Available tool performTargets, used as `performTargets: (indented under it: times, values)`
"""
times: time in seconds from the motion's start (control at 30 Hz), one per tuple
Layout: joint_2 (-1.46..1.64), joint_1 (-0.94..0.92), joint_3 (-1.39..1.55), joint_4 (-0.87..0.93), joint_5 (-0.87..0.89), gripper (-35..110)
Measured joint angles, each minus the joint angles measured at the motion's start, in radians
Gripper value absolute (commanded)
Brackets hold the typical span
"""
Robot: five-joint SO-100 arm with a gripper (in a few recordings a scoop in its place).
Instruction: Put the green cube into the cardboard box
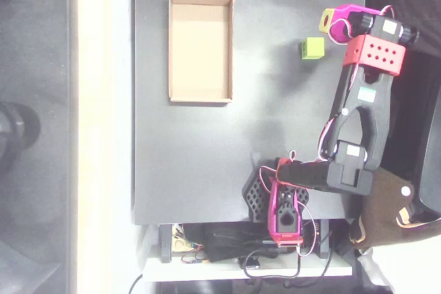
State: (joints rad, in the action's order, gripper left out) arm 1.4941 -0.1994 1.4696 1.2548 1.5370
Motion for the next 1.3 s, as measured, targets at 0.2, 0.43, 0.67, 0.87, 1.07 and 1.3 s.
performTargets:
  times: [0.2, 0.43, 0.67, 0.87, 1.07, 1.3]
  values:
    - [-0.049, 0.057, 0.006, 0.000, 0.000, 35]
    - [-0.117, 0.060, 0.006, 0.000, 0.000, 35]
    - [-0.156, 0.055, 0.006, 0.000, 0.000, 35]
    - [-0.193, 0.061, 0.028, -0.002, 0.000, 35]
    - [-0.195, 0.081, 0.092, -0.002, 0.000, 35]
    - [-0.196, 0.074, 0.117, -0.002, 0.000, 35]
